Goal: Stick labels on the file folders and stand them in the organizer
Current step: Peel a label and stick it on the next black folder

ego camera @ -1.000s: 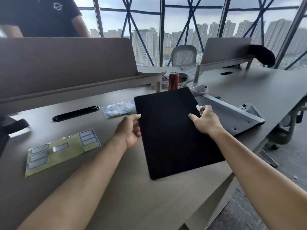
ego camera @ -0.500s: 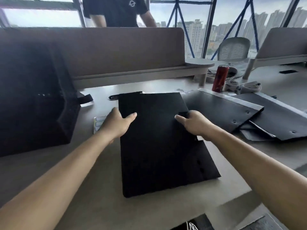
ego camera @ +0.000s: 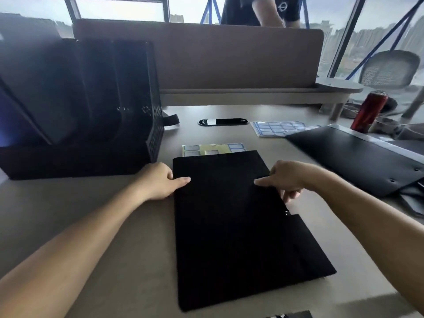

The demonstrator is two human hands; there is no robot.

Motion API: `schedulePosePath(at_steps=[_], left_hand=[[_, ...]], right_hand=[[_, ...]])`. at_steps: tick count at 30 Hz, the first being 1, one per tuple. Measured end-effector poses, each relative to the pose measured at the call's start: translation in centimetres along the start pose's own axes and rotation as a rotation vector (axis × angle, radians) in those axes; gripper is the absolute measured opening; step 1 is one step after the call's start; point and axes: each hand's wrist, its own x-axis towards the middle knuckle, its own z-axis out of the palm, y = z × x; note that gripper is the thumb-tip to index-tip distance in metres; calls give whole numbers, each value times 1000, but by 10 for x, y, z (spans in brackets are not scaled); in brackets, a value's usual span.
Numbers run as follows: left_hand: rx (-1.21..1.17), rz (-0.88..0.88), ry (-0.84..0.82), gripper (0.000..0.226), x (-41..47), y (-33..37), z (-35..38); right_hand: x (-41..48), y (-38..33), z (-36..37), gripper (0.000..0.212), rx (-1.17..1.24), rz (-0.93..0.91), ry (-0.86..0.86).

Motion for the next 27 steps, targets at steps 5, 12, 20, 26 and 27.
schedulePosePath(at_steps=[5,12,20,26,27], left_hand=[[-66,48,-160,55,11,-8,3],[4,80,-237,58,21,-3,3],[83,132,31,49,34,16,-11],[82,335,84,64,61,10,24],[92,328,67,65,62,6,30]], right_hand=[[8,-2,-22,57,-52,83,-122],[41,-48,-27,40,-139,-193,430],[106,-108,-9,14,11,-441,315],[134,-112,16,18,177,-475,323],[136,-111,20,21,186,-481,329]])
